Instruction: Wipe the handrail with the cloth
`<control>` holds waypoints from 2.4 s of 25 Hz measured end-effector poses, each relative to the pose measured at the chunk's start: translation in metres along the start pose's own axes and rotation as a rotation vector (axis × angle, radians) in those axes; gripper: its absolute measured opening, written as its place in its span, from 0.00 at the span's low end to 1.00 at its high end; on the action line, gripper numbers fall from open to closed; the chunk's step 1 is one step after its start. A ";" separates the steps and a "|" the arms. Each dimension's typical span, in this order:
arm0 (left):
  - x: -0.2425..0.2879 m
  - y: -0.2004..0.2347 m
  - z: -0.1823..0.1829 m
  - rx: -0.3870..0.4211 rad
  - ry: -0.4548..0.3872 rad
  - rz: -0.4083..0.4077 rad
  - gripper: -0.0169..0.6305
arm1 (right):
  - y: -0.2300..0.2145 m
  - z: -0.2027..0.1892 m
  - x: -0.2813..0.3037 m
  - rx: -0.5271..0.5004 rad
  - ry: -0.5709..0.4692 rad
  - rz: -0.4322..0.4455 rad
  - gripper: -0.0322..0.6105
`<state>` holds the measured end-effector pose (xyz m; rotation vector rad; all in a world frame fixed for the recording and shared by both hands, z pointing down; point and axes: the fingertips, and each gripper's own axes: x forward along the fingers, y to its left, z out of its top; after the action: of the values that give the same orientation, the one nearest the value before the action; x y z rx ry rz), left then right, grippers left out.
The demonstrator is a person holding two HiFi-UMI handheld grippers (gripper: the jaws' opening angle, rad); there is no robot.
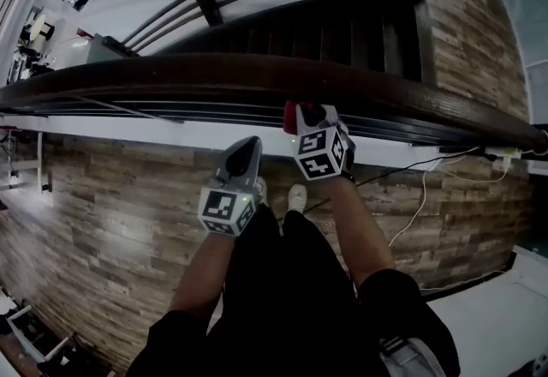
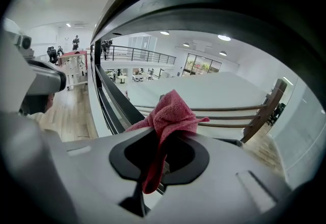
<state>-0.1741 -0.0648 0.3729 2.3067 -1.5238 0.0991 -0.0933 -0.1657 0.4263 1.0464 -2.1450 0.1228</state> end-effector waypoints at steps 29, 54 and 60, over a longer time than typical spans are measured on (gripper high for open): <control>0.055 -0.056 -0.008 0.093 0.107 -0.140 0.03 | -0.066 -0.053 -0.035 0.114 0.017 -0.091 0.12; 0.133 -0.186 -0.025 0.094 0.121 -0.158 0.03 | -0.168 -0.129 -0.088 0.114 0.022 -0.090 0.12; 0.150 -0.214 -0.027 0.099 0.107 -0.155 0.03 | -0.186 -0.147 -0.097 0.111 0.012 -0.070 0.12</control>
<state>0.0843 -0.1129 0.3801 2.4459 -1.3105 0.2582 0.1623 -0.1710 0.4291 1.1808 -2.1082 0.2168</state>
